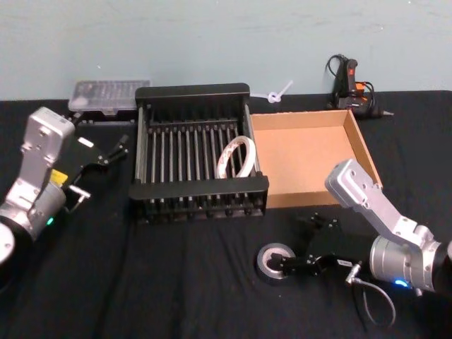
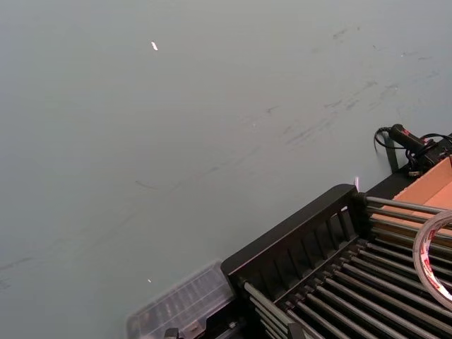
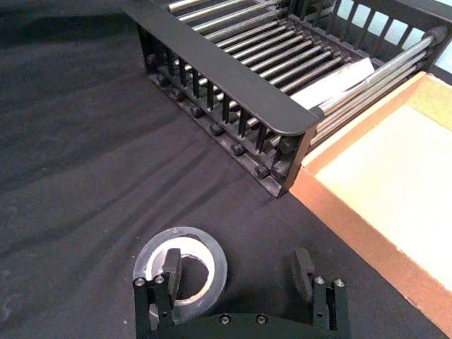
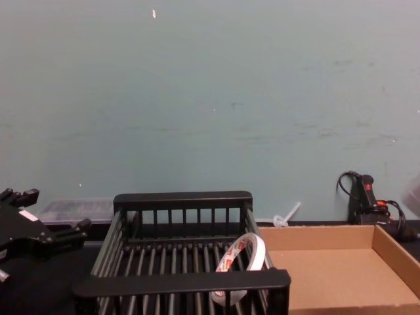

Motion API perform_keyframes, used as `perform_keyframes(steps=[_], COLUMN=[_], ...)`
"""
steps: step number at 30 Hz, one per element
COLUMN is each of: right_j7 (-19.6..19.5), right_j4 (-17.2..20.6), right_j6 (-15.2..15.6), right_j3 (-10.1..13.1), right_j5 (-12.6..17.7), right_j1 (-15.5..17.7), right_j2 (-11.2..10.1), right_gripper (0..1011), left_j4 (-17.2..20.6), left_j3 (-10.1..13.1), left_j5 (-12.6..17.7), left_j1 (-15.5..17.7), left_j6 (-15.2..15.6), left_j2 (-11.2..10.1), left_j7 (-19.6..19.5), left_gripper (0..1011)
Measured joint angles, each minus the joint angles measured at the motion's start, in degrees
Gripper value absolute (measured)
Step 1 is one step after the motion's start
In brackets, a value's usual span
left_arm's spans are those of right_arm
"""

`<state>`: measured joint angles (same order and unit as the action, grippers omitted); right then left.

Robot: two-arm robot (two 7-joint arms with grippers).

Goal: Pick up the white tape and place it into the black box , Pick up the silver tape and place it into the brown box.

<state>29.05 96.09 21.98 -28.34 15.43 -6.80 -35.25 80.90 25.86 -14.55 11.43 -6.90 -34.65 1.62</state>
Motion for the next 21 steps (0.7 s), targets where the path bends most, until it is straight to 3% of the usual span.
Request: perform_keyframes(steps=[21], right_j7=[0.07], right_j4=[-1.94], right_j6=[0.84], right_j3=[-0.89], right_j5=[-0.71], right_j1=[-1.38], right_j2=[1.07], right_gripper=[1002], left_j4=[0.0], left_j3=[0.0], left_j5=[0.0], left_j1=[0.0], left_j6=[0.0], left_j2=[0.0], left_j7=[0.0], left_gripper=[1001])
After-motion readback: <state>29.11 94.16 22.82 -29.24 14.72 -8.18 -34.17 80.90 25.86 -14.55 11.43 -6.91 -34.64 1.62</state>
